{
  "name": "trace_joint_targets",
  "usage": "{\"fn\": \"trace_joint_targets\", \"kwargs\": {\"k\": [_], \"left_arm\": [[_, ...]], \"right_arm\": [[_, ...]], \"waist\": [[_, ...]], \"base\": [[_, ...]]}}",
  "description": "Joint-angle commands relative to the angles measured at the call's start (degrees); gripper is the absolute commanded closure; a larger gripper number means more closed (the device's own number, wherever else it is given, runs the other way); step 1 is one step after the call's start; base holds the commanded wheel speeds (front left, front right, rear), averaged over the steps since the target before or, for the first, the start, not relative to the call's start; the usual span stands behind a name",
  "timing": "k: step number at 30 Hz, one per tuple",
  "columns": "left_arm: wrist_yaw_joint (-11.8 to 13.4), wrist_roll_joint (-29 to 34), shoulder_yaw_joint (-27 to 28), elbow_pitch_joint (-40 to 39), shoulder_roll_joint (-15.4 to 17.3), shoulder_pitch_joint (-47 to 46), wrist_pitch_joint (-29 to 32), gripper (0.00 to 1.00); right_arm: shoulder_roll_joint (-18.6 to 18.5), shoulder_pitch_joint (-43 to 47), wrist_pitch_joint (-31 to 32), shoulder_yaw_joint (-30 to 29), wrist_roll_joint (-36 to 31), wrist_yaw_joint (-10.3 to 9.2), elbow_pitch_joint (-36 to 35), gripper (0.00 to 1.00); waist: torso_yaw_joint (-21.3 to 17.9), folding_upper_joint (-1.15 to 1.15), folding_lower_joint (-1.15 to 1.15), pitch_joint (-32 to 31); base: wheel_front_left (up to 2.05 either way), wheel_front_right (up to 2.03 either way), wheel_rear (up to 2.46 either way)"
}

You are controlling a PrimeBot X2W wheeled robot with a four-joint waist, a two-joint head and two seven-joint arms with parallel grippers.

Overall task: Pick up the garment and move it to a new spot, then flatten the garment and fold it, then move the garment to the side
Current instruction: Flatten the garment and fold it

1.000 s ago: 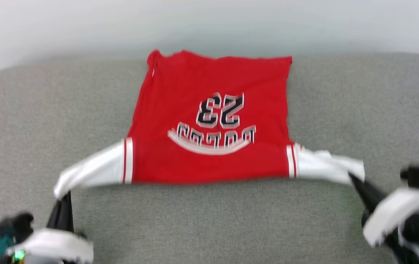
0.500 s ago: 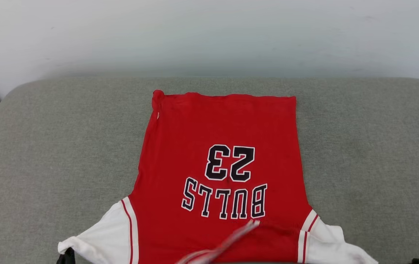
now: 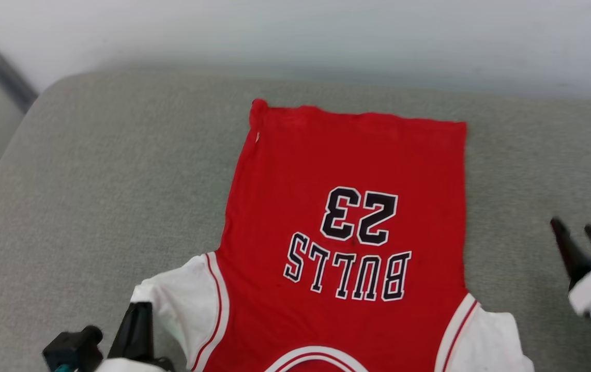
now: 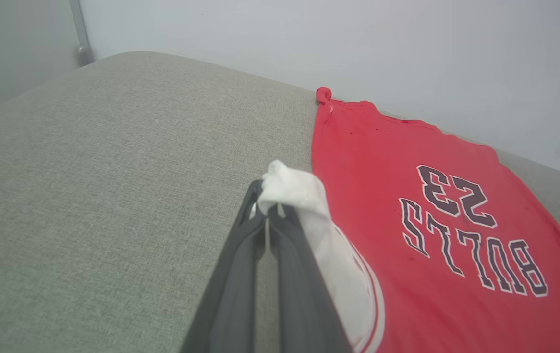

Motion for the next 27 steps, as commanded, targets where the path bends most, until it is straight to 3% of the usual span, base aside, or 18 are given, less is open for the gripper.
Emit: {"fn": "trace_joint_targets", "kwargs": {"k": [1,11,18,25,26,27], "left_arm": [[-0.41,0.58,-0.67,-0.73,-0.41,-1.80,-0.01,1.00],[-2.90,4.64,-5.96,-2.58,-1.71,-9.93,-1.71,1.00],[-4.40,5.63,-7.46,-1.59,-3.35,-14.12,-3.17,1.00],[-5.39,5.94,-7.66,0.07,-4.22,-15.97,-3.92,1.00],[-5.45,5.88,-7.62,0.31,-4.35,-16.01,-4.02,1.00],[-5.66,5.84,-7.57,0.63,-4.41,-16.11,-4.12,1.00]], "right_arm": [[-1.22,-4.93,0.62,0.00,0.43,-0.03,3.36,0.00],[-10.47,-34.25,12.18,2.72,-3.85,-0.02,24.32,0.00],[-12.15,-45.78,18.93,2.61,-8.19,-0.03,32.62,0.00],[-9.67,-46.37,30.31,0.93,-10.91,-0.03,42.62,0.00],[-9.17,-46.16,31.69,0.33,-11.30,-0.05,43.83,0.09],[-8.86,-46.06,32.94,-0.16,-11.90,-0.06,44.63,0.60]], "waist": [[3.09,0.00,0.00,3.25],[12.38,0.00,0.00,14.52],[15.61,0.00,0.00,19.88],[15.95,0.00,0.00,21.37],[15.86,0.00,0.00,21.38],[15.81,0.00,0.00,21.35]], "base": [[0.00,0.00,0.00],[0.00,0.00,0.00],[0.00,0.00,0.00],[0.00,0.00,0.00],[0.00,0.00,0.00],[0.00,0.00,0.00]]}}
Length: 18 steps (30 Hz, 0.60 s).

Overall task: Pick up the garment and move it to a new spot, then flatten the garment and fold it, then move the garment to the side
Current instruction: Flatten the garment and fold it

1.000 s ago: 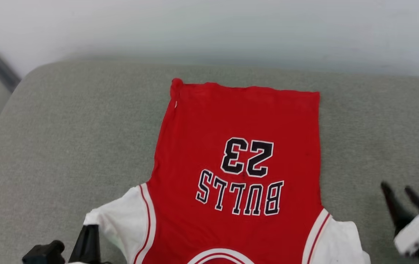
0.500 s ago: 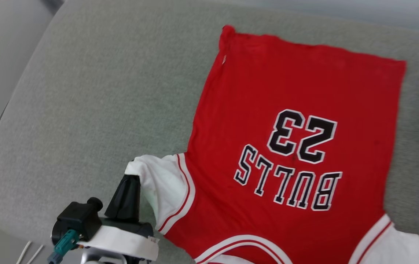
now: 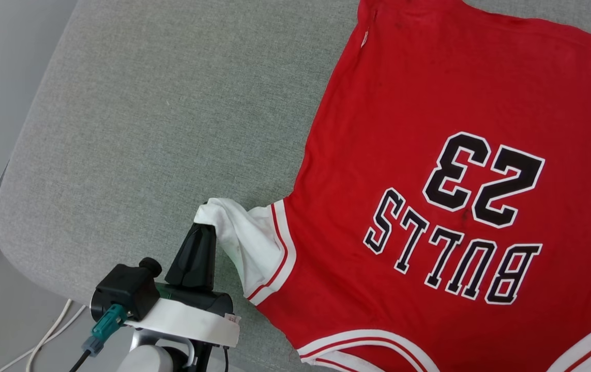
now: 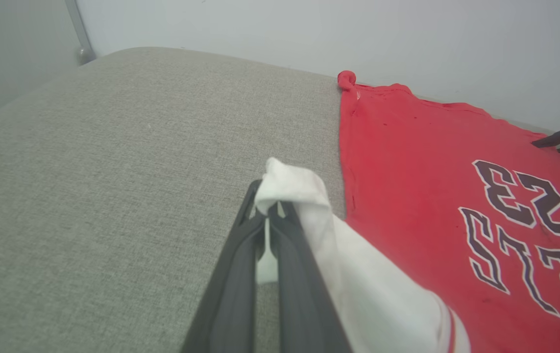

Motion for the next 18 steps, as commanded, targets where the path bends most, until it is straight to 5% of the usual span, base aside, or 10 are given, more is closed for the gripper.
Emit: {"fn": "trace_joint_targets", "kwargs": {"k": [1,8,18], "left_arm": [[-0.34,0.19,0.14,0.52,-0.16,-0.73,-0.55,1.00],[-0.86,-0.03,0.99,2.86,-0.14,-0.57,-0.68,1.00],[0.06,-0.66,3.50,5.98,2.65,3.90,-0.36,1.00]], "right_arm": [[3.24,5.05,4.07,0.03,-1.44,-0.11,5.41,1.00],[1.89,2.38,1.76,0.14,-4.88,-0.07,1.86,1.00],[-3.58,9.77,1.26,13.18,-1.58,-0.08,-10.59,1.00]], "waist": [[-0.10,0.00,-0.01,-0.09],[-1.07,0.00,-0.01,-3.37],[-8.04,0.00,-0.01,-14.46]], "base": [[0.00,0.00,0.00],[0.00,0.00,0.00],[0.00,0.00,0.00]]}}
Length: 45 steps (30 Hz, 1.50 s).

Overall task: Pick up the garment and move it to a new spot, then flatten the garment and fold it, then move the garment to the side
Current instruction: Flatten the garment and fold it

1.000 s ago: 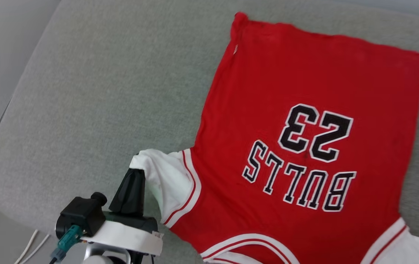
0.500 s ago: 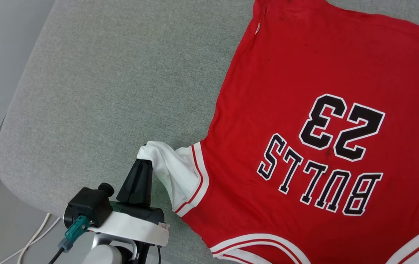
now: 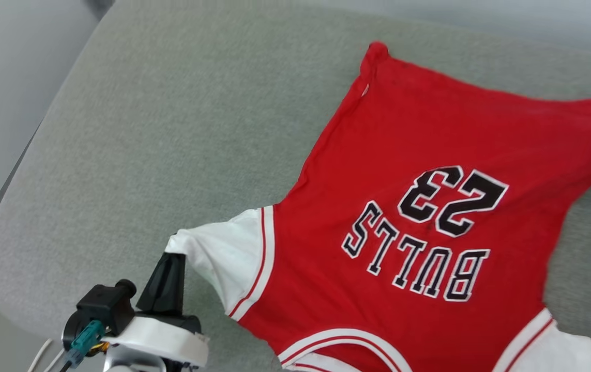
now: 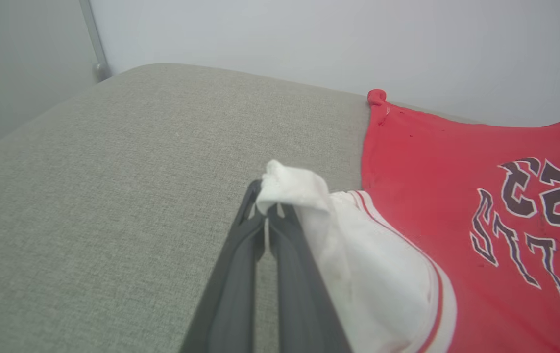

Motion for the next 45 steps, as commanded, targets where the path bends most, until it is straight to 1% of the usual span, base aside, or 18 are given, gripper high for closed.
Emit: {"fn": "trace_joint_targets", "kwargs": {"k": [1,5,6,7,12,14,17,20,21,22,25,27,31,34,37,41,43,45], "left_arm": [[0.45,-0.28,0.62,0.53,0.91,1.42,0.40,1.00],[1.59,-1.04,2.15,1.19,2.54,4.35,1.55,1.00],[1.93,-1.28,2.58,1.20,2.84,5.12,1.83,1.00],[1.93,-1.28,2.58,1.20,2.84,5.12,1.83,1.00],[3.55,-2.41,4.67,0.44,4.46,8.99,3.12,1.00],[4.14,-2.76,5.42,0.10,4.98,10.13,3.55,1.00],[4.87,-3.18,6.21,-0.69,5.73,11.38,4.36,1.00],[5.31,-3.40,6.32,-1.55,5.99,12.24,5.07,1.00],[5.39,-3.39,6.24,-1.89,6.04,12.47,5.33,1.00],[5.47,-3.40,6.12,-2.19,6.08,12.44,5.51,1.00],[5.96,-3.38,6.09,-2.98,6.29,12.52,6.29,1.00],[6.07,-3.30,5.98,-3.61,6.43,12.48,6.69,1.00],[6.44,-2.98,5.70,-4.92,6.95,11.73,7.52,1.00],[6.54,-2.55,5.24,-5.97,7.20,10.75,8.16,1.00],[6.42,-2.21,4.56,-6.97,7.20,9.76,8.51,1.00],[5.86,-1.43,3.04,-8.19,6.70,6.83,8.83,1.00],[5.47,-1.01,2.14,-8.39,6.33,5.26,8.57,1.00],[4.70,-0.75,1.32,-8.40,6.10,3.43,8.41,1.00]], "right_arm": [[-1.86,4.39,0.93,2.50,2.01,-0.06,-3.43,1.00],[-4.30,14.11,3.93,7.25,6.44,-0.06,-11.84,1.00],[-4.79,16.74,4.96,7.74,7.51,-0.06,-14.23,1.00],[-4.79,16.74,4.96,7.74,7.51,-0.06,-14.23,1.00],[-7.43,31.05,8.94,8.90,11.26,-0.06,-25.66,1.00],[-7.28,37.19,10.10,8.18,12.32,-0.06,-29.25,1.00],[-5.57,45.81,11.08,6.01,13.06,-0.06,-33.44,1.00],[-1.99,53.14,10.83,3.69,13.48,-0.06,-35.24,1.00],[-0.44,54.80,10.21,2.79,13.87,-0.06,-35.47,0.73],[0.82,56.13,9.30,1.96,13.79,-0.06,-35.55,0.00],[4.46,57.83,4.82,-0.14,13.79,-0.05,-35.71,0.00],[5.91,57.49,0.69,-1.20,13.09,-0.05,-36.12,0.00],[7.53,53.16,-12.43,-2.14,11.60,-0.05,-37.69,0.00],[8.90,49.09,-22.42,-2.34,10.99,-0.05,-36.54,0.00],[9.19,43.74,-28.28,-0.74,11.72,-0.05,-33.85,0.00],[7.12,36.11,-26.89,3.17,13.31,-0.05,-30.02,0.00],[5.58,31.85,-22.44,5.85,14.47,-0.05,-27.71,0.00],[4.10,27.68,-16.03,9.03,15.80,-0.05,-25.41,0.00]], "waist": [[-5.04,0.00,0.00,-5.04],[-10.25,0.00,0.00,-8.89],[-11.59,0.00,0.00,-9.62],[-11.59,0.00,0.00,-9.62],[-18.06,0.00,0.00,-11.99],[-20.36,0.00,0.00,-12.36],[-23.07,0.00,0.00,-12.67],[-24.89,0.00,0.00,-12.83],[-25.32,0.00,0.00,-12.76],[-25.59,0.00,0.00,-12.67],[-26.46,0.00,0.00,-12.51],[-26.61,0.00,0.00,-12.22],[-26.33,0.00,0.00,-11.22],[-25.52,0.00,0.00,-10.23],[-24.36,0.00,0.00,-8.89],[-21.48,0.00,0.00,-5.99],[-20.15,0.00,0.00,-4.53],[-18.68,0.00,0.00,-3.15]], "base": [[0.00,0.00,0.00],[0.00,0.00,0.00],[0.00,0.00,0.00],[0.00,0.00,0.00],[0.00,0.00,0.00],[0.00,0.00,0.00],[0.00,0.00,0.00],[0.00,0.00,0.00],[0.00,0.00,0.00],[0.00,0.00,0.00],[0.00,0.00,0.00],[0.00,0.00,0.00],[0.00,0.00,0.00],[0.00,0.00,0.00],[0.00,0.00,0.00],[0.00,0.00,0.00],[0.00,0.00,0.00],[0.00,0.00,0.00]]}}
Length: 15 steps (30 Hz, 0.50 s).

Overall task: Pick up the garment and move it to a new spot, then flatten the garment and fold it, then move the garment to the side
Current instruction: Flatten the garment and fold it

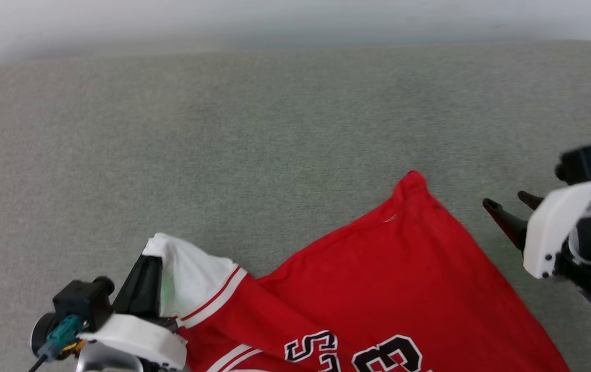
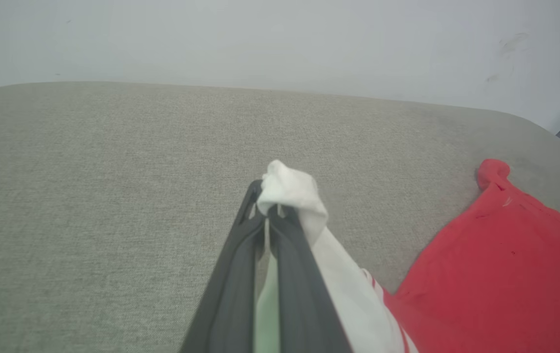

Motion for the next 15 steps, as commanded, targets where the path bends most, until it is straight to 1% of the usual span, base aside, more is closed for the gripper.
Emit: {"fn": "trace_joint_targets", "kwargs": {"k": [1,2,3,5,8,12,13,14,15], "left_arm": [[-0.60,0.35,-0.42,-0.02,-0.17,-1.76,-0.39,1.00],[-1.58,0.89,-2.06,0.21,-0.93,-3.88,-0.91,1.00],[-1.93,1.02,-2.48,0.31,-1.16,-4.52,-1.15,1.00],[-2.38,0.98,-3.03,0.74,-1.60,-5.70,-1.51,1.00],[-3.02,0.89,-3.86,1.42,-2.38,-7.17,-2.19,1.00],[-3.29,0.60,-4.07,2.50,-2.82,-7.99,-3.25,1.00],[-3.39,0.58,-4.13,2.85,-2.84,-8.15,-3.38,1.00],[-3.35,0.59,-4.10,3.14,-2.87,-8.24,-3.63,1.00],[-3.43,0.54,-4.11,3.40,-2.89,-8.33,-3.75,1.00]], "right_arm": [[-0.84,-3.05,3.52,2.13,0.86,-0.04,1.03,0.00],[-1.48,-8.25,10.85,5.08,1.63,-0.04,4.61,0.00],[-1.01,-9.89,12.46,5.69,2.22,-0.04,5.79,0.00],[-0.73,-12.23,15.10,7.40,1.99,-0.04,8.23,0.00],[0.01,-14.62,16.84,9.87,2.68,-0.04,11.20,0.00],[0.52,-14.32,20.61,13.52,4.08,-0.03,16.12,0.00],[0.33,-13.96,21.76,14.47,4.27,-0.03,17.39,0.17],[0.33,-13.79,22.22,15.06,4.77,-0.03,18.21,0.69],[0.36,-13.74,22.53,15.57,5.04,-0.03,18.82,1.00]], "waist": [[2.95,0.00,0.00,2.84],[5.01,0.00,0.00,4.69],[5.65,0.00,0.00,5.19],[6.76,0.00,0.00,6.17],[8.20,0.00,0.00,7.45],[9.16,0.00,0.00,8.21],[9.29,0.00,0.00,8.22],[9.41,0.00,0.00,8.20],[9.49,0.00,0.00,8.12]], "base": [[0.00,0.00,0.00],[0.00,0.00,0.00],[0.00,0.00,0.00],[0.00,0.00,0.00],[0.00,0.00,0.00],[0.00,0.00,0.00],[0.00,0.00,0.00],[0.00,0.00,0.00],[0.00,0.00,0.00]]}}
